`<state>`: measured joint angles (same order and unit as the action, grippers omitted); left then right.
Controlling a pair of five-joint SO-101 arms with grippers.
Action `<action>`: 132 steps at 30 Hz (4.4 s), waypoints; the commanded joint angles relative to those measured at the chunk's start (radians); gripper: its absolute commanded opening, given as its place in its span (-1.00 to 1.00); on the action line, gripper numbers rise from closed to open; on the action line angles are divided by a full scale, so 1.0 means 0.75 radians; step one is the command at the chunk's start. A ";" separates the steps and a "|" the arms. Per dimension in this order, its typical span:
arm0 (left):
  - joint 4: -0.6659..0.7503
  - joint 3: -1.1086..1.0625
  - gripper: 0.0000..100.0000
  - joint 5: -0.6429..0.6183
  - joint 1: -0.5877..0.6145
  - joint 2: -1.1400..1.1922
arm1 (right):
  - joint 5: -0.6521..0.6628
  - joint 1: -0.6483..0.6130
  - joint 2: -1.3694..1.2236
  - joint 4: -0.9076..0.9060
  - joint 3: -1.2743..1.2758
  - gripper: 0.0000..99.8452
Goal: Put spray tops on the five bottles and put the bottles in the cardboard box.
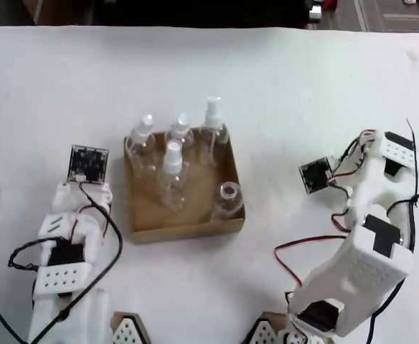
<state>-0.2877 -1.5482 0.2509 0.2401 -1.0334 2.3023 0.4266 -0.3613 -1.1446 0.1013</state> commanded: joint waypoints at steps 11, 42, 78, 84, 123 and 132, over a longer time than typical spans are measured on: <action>0.039 0.025 -0.92 0.016 0.003 -0.009 | -0.018 -0.069 0.005 -0.163 -0.045 -0.48; 0.039 0.025 -0.92 0.016 0.003 -0.009 | -0.827 -0.371 0.300 -0.416 -0.049 -0.96; 0.039 0.025 -0.92 0.016 0.003 -0.009 | -2.259 -0.472 0.011 -0.093 -0.319 -0.61; 0.039 0.025 -0.92 0.016 0.003 -0.009 | -2.267 -0.484 0.007 -0.136 -0.411 -0.61; 0.039 0.025 -0.92 0.016 0.003 -0.009 | -1.903 -0.607 0.353 -0.494 -0.798 -0.97; 0.037 0.025 -0.92 0.016 0.011 -0.011 | -2.232 -0.735 0.936 -0.486 -0.745 -0.97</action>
<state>-0.2877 -1.5482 0.2509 0.2401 -1.0334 0.7357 -0.0829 0.1680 -1.5221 -0.4542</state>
